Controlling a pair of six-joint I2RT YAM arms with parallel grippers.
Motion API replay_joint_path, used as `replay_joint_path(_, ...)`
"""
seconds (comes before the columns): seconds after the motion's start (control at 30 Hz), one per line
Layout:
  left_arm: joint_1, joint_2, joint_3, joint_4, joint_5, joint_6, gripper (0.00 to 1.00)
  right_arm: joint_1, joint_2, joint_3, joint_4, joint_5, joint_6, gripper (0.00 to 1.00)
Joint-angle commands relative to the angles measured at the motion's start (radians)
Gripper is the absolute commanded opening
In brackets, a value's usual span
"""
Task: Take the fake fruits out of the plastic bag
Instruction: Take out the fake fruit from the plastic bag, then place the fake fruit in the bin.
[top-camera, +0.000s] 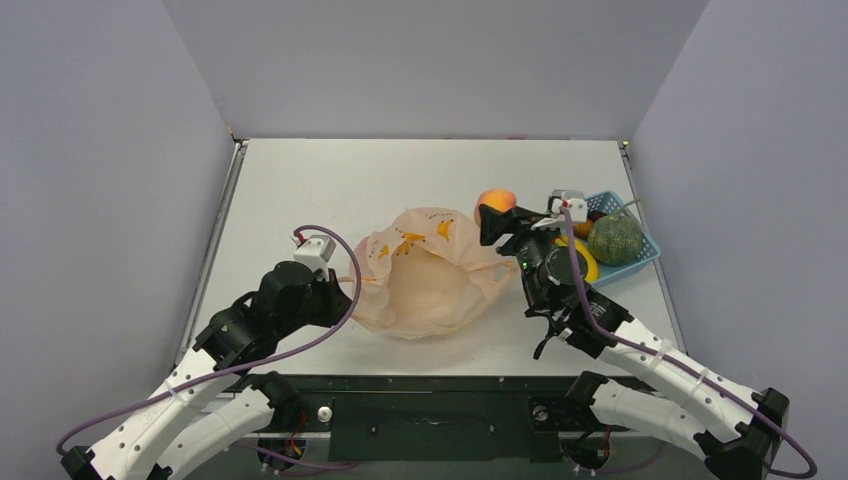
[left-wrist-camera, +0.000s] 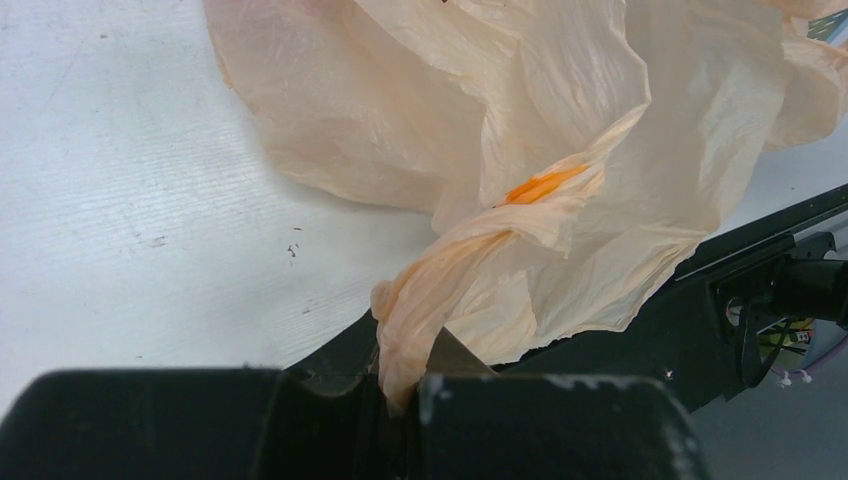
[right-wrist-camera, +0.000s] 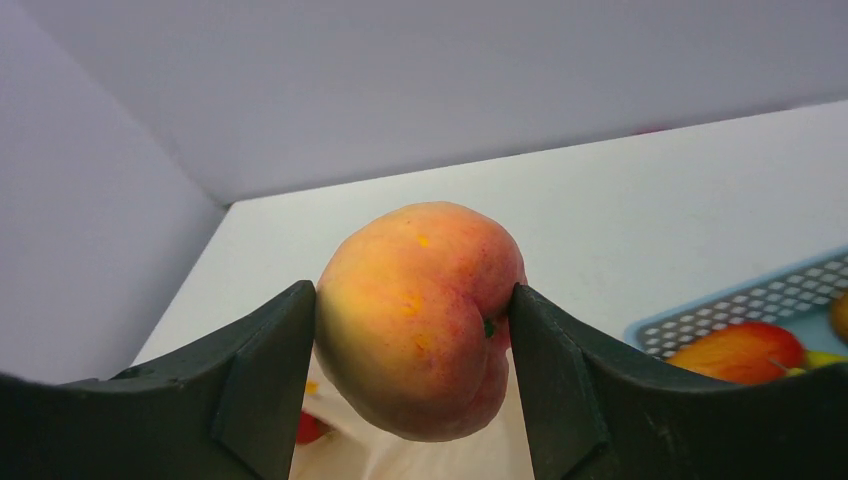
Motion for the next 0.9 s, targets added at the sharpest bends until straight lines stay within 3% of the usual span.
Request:
replay_joint_path(0.0,-0.005,0.001,0.01,0.034,-0.003,0.004,0.0,-0.118,-0.044,-0.059,-0.072,0.209,0.009,0.0)
replay_joint_path(0.2,-0.007,0.001,0.009,0.036,-0.003,0.002,0.0,-0.362,-0.038,-0.15,-0.143,0.267,0.158,0.0)
replay_joint_path(0.43,-0.007,-0.012,0.009,0.035,0.002,0.002,0.0,-0.637,0.087,-0.203,-0.171,0.26,0.34,0.0)
replay_joint_path(0.63,-0.011,-0.021,0.007,0.038,0.005,0.003,0.0,-0.693,0.19,-0.177,-0.157,0.17,0.367,0.02)
replay_joint_path(0.67,-0.011,-0.021,0.007,0.037,0.006,0.003,0.0,-0.696,0.196,-0.177,-0.161,0.175,0.379,0.06)
replay_joint_path(0.87,-0.017,-0.025,0.008,0.037,0.001,0.002,0.0,-0.737,0.203,-0.201,-0.157,0.155,0.4,0.62)
